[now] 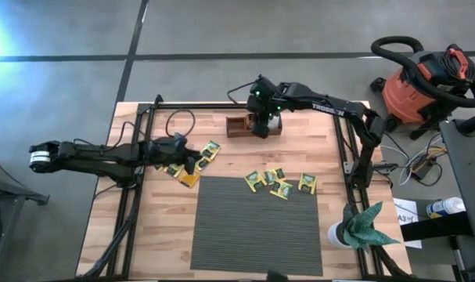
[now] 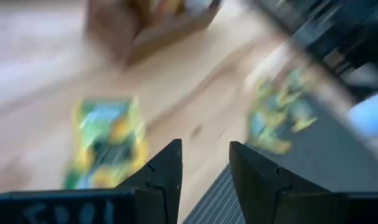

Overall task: Pick & Place Tea
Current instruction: Put the orange tea bag into the middle section of the wooden organizer

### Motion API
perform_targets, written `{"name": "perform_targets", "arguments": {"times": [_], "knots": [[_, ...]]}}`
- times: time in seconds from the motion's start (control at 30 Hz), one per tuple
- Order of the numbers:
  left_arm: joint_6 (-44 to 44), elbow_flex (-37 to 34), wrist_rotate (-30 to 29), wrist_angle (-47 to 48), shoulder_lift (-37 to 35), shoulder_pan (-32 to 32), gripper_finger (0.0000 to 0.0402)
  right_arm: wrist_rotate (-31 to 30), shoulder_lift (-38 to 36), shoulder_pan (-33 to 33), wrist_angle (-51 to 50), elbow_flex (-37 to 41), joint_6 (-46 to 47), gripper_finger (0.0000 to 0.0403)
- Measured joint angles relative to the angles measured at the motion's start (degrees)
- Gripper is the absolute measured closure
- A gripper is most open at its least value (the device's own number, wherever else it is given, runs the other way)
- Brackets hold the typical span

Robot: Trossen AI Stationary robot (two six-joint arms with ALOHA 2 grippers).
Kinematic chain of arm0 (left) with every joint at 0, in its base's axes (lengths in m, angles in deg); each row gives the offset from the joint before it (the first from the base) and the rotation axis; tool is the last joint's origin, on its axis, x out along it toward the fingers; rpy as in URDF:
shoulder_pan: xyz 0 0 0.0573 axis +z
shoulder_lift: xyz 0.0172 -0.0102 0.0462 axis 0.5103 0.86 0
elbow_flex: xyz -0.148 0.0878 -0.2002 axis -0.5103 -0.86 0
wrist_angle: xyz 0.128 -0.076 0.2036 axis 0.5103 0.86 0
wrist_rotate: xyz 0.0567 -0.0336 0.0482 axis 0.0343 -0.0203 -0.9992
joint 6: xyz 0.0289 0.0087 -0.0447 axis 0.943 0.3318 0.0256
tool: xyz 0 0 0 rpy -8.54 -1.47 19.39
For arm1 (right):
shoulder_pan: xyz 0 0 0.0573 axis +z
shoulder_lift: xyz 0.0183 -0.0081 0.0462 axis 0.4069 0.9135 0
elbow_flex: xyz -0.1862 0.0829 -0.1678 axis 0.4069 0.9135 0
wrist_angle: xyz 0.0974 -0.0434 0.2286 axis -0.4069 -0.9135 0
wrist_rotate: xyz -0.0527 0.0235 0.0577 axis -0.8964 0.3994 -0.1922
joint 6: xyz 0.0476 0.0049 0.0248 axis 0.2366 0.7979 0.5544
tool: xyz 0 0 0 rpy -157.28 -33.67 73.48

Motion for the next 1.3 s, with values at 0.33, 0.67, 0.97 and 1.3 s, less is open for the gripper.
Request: {"name": "perform_targets", "arguments": {"times": [0.33,0.67,0.97,1.3], "knots": [[-11.5,9.5,-11.5,41.5,2.6,0.6,0.0276,5.3,0.3,7.7,-1.6,3.6,9.2,0.0292],[-6.7,12.8,-9.7,47.1,15.6,18.4,0.0276,5.3,0.3,12.1,5.5,5.2,18.0,0.0288],[2.0,12.6,-4.3,35.2,24.0,27.4,0.0276,5.3,0.3,14.8,5.3,5.2,19.7,0.0296],[0.0,12.6,-2.9,32.1,31.0,27.4,0.0276,2.9,0.3,17.0,5.5,5.2,20.9,0.0297]]}}
